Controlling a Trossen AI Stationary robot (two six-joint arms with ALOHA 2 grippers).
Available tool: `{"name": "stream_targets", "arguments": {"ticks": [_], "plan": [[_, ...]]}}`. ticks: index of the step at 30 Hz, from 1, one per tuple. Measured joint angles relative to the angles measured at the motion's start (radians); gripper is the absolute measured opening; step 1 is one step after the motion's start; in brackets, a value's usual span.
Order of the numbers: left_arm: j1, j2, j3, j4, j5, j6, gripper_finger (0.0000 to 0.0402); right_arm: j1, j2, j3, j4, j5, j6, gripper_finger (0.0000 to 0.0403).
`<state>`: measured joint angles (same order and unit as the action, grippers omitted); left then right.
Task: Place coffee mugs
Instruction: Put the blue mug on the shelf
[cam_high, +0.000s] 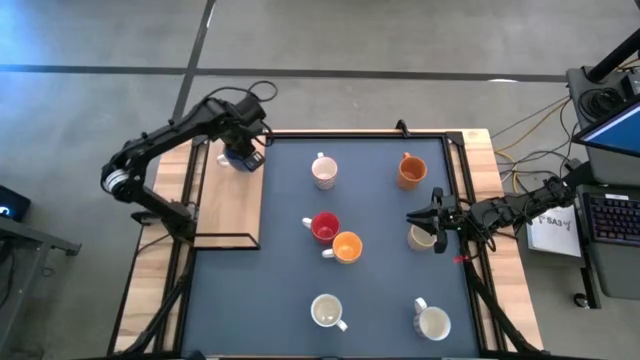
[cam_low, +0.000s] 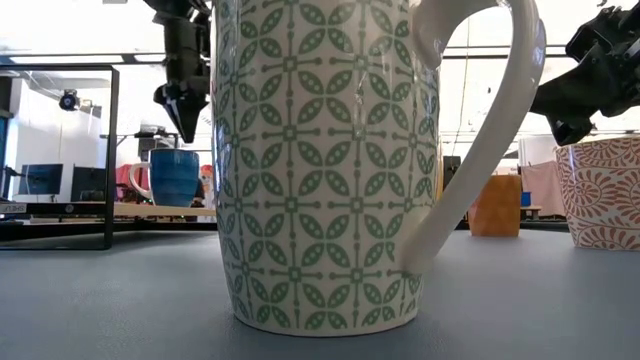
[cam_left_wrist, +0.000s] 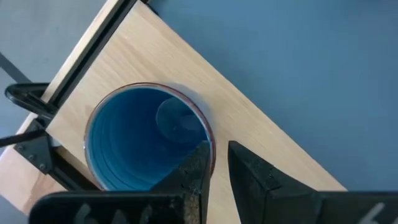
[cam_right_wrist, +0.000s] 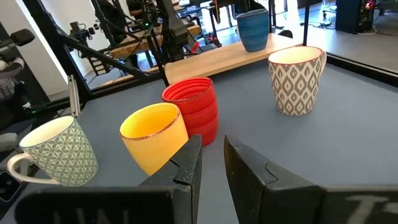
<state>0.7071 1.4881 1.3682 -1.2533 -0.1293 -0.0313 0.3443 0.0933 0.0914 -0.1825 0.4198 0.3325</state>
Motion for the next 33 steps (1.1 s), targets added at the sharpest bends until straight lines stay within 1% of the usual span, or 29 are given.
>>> {"name": "stream_targets", "arguments": {"ticks": [16, 18, 21, 23, 29, 33], "plan": [[0.002, 0.111, -0.001, -0.002, -0.021, -0.057, 0.0038, 0.0, 0.0, 0.0, 0.0, 0.0, 0.0, 0.0057], [0.003, 0.125, -0.001, -0.002, -0.021, -0.053, 0.0032, 0.0, 0.0, 0.0, 0.0, 0.0, 0.0, 0.0057], [0.004, 0.148, 0.0, -0.011, -0.015, -0.032, 0.001, 0.0, 0.0, 0.0, 0.0, 0.0, 0.0, 0.0057], [0.004, 0.16, 0.004, -0.011, -0.017, -0.028, 0.0007, 0.0, 0.0, 0.0, 0.0, 0.0, 0.0, 0.0057], [0.022, 0.16, 0.004, -0.012, -0.012, -0.026, 0.0004, 0.0, 0.0, 0.0, 0.0, 0.0, 0.0, 0.0057], [0.066, 0.155, 0.018, -0.024, -0.021, -0.033, 0.0005, 0.0, 0.0, 0.0, 0.0, 0.0, 0.0, 0.0057]]}}
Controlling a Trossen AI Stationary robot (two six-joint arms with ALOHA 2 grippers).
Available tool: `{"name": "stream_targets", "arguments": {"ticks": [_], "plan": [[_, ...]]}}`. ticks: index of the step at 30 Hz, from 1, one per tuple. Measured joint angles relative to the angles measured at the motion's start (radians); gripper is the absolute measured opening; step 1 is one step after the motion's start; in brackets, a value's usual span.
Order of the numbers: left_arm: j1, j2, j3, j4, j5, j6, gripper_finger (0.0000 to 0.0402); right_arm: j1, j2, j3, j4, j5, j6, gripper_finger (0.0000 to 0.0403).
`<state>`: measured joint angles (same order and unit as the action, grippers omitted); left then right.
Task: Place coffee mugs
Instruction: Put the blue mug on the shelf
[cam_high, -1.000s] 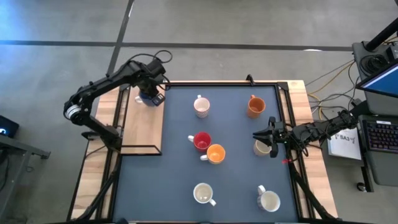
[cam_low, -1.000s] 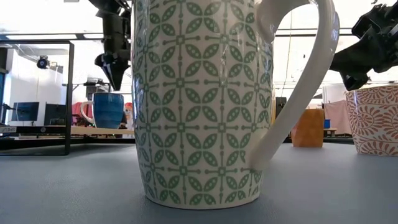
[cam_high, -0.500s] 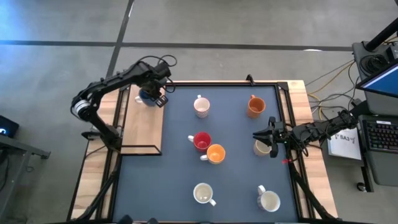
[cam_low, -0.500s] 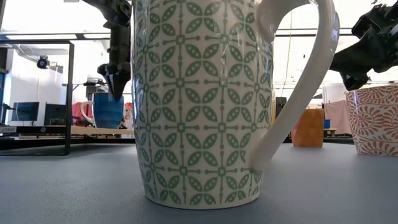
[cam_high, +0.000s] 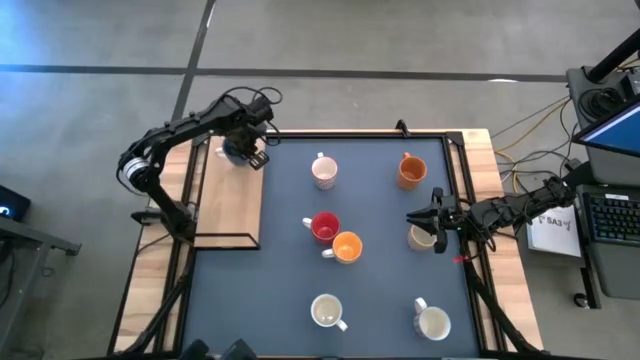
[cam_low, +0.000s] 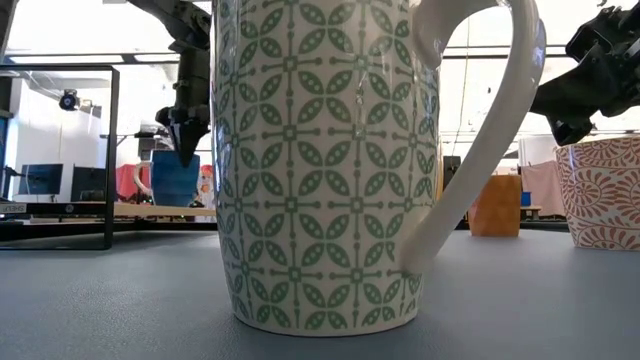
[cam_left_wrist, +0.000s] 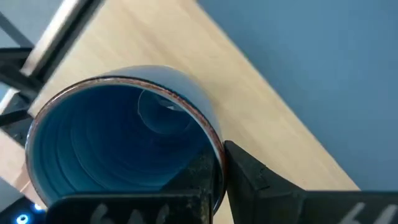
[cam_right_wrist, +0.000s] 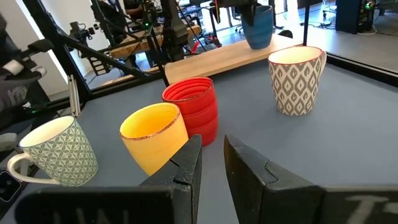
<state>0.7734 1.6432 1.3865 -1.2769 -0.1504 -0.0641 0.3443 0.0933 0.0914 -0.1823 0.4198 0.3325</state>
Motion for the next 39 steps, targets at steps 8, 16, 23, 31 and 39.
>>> {"name": "stream_targets", "arguments": {"ticks": [8, 16, 23, 31, 39], "plan": [[0.118, -0.003, 0.005, -0.004, -0.019, -0.028, 0.0004, 0.0, 0.0, 0.0, 0.0, 0.0, 0.0, 0.0057], [0.186, -0.004, 0.005, -0.004, -0.016, -0.04, 0.0005, 0.0, 0.0, 0.0, 0.0, 0.0, 0.0, 0.0057], [0.233, -0.007, 0.005, -0.019, -0.017, -0.054, 0.0006, 0.0, 0.0, 0.0, 0.0, 0.0, 0.0, 0.0057], [0.25, -0.007, 0.005, -0.016, -0.022, -0.043, 0.0006, 0.0, 0.0, 0.0, 0.0, 0.0, 0.0, 0.0057], [0.25, -0.008, 0.005, -0.025, -0.015, -0.049, 0.0009, 0.0, 0.0, 0.0, 0.0, 0.0, 0.0, 0.0057]]}}
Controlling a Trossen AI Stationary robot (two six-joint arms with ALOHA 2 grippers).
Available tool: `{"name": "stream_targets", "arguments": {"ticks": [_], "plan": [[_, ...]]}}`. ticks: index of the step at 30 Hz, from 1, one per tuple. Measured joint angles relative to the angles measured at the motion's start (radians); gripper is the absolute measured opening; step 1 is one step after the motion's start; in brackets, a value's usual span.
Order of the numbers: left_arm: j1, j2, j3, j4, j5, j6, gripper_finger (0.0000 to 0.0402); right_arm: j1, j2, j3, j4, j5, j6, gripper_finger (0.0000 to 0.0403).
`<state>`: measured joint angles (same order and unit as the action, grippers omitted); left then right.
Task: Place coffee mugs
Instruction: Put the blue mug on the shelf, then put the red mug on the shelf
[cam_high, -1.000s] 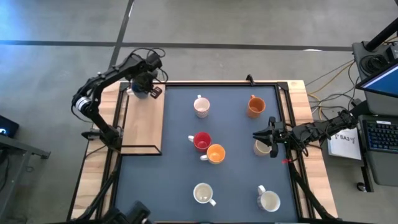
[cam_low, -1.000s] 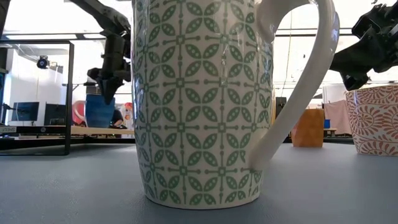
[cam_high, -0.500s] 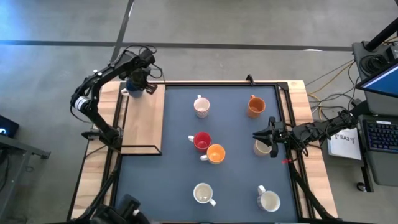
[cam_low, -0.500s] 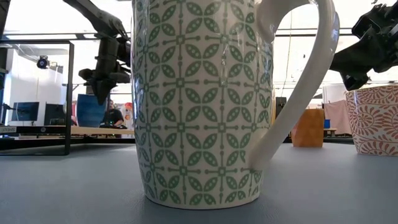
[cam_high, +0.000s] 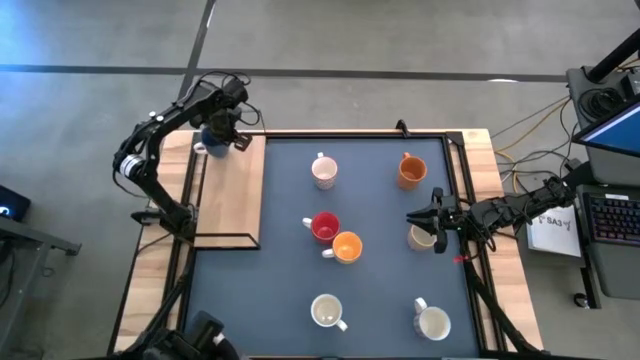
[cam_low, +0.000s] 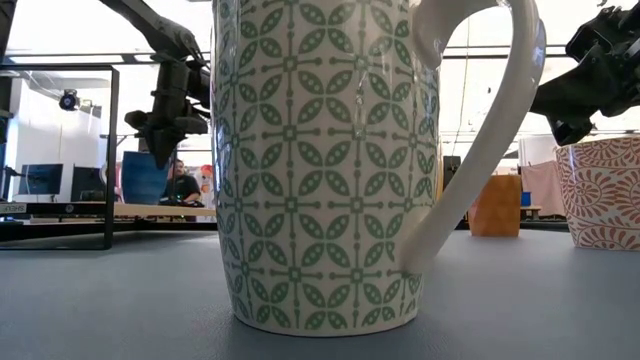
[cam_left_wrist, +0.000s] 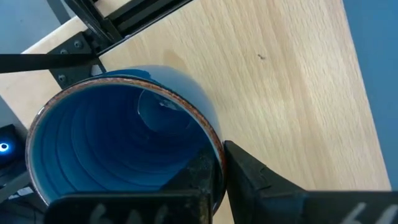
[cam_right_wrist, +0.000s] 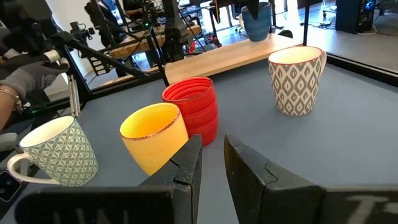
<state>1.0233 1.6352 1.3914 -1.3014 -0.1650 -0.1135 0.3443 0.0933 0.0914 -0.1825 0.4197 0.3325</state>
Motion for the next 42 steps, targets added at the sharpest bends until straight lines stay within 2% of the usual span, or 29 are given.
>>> {"name": "stream_targets", "arguments": {"ticks": [13, 20, 32, 42], "plan": [[0.0, -0.064, 0.002, -0.035, 0.003, -0.004, 0.0097, 0.0, 0.0, 0.0, 0.0, 0.0, 0.0, 0.0057], [-0.036, -0.148, 0.002, -0.018, 0.049, -0.008, 0.0113, 0.0, 0.0, 0.0, 0.0, 0.0, 0.0, 0.0057], [-0.302, -0.177, 0.001, 0.224, 0.094, 0.08, 0.0113, 0.0, 0.0, 0.0, 0.0, 0.0, 0.0, 0.0057], [-0.518, -0.153, -0.015, 0.285, 0.089, 0.078, 0.0113, 0.0, 0.0, 0.0, 0.0, 0.0, 0.0, 0.0057]]}}
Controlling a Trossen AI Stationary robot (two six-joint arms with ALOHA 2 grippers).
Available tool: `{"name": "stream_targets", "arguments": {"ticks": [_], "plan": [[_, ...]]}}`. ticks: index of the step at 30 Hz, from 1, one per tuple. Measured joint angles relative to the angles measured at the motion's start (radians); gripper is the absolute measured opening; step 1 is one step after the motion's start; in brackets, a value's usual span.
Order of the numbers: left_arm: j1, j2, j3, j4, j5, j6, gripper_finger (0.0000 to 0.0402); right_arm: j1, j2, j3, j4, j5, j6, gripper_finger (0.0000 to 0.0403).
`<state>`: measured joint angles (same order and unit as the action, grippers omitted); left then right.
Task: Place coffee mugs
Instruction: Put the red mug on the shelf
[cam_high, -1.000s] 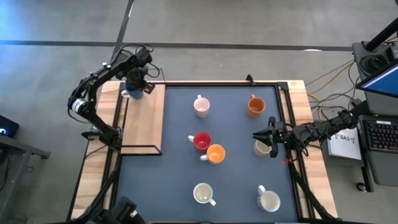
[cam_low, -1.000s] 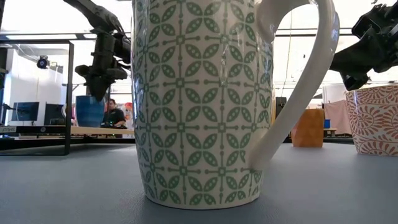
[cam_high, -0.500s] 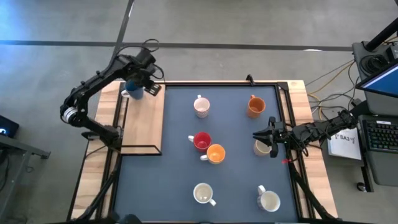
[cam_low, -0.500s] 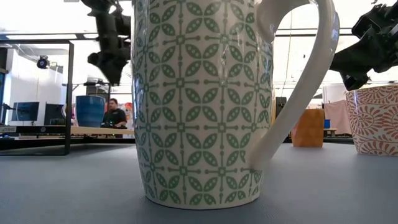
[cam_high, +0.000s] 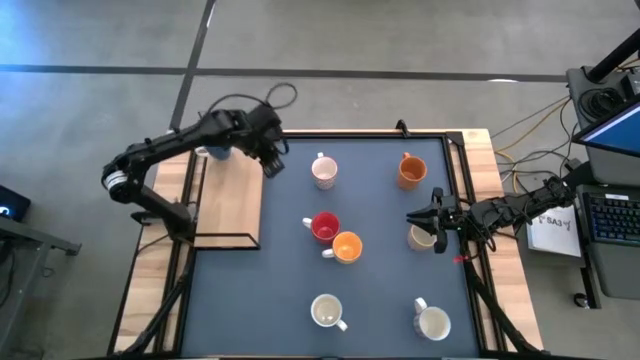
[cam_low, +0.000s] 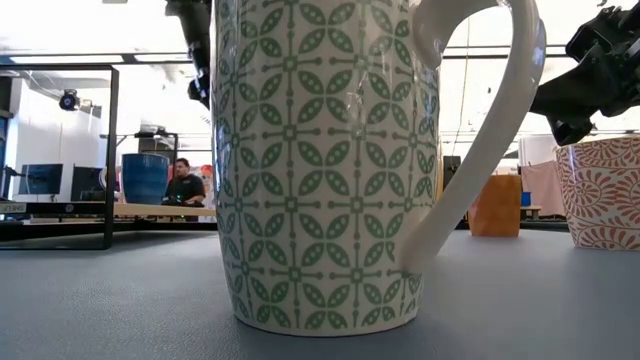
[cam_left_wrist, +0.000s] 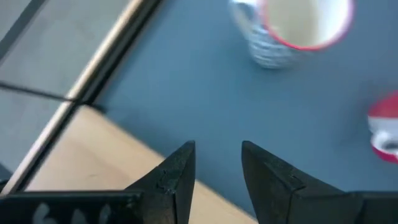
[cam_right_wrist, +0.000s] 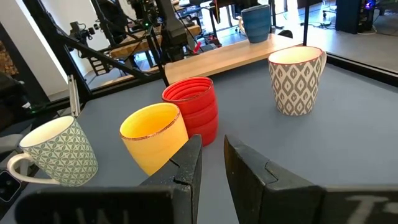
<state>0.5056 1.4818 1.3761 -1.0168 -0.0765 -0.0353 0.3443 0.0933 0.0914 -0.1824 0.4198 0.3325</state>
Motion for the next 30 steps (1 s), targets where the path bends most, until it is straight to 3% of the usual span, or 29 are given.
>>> {"name": "stream_targets", "arguments": {"ticks": [6, 12, 20, 30], "plan": [[-0.182, 0.0, -0.024, 0.03, 0.0, -0.034, 0.0113, 0.0, 0.0, 0.0, 0.0, 0.0, 0.0, 0.0057], [-0.324, 0.001, -0.068, 0.171, 0.001, -0.035, 0.0113, 0.0, 0.0, 0.0, 0.0, 0.0, 0.0, 0.0057], [-0.504, 0.002, -0.155, 0.224, 0.003, 0.103, 0.0113, 0.0, 0.0, 0.0, 0.0, 0.0, 0.0, 0.0057], [-0.557, 0.004, -0.229, 0.447, 0.017, 0.302, 0.0113, 0.0, 0.0, 0.0, 0.0, 0.0, 0.0, 0.0057]]}}
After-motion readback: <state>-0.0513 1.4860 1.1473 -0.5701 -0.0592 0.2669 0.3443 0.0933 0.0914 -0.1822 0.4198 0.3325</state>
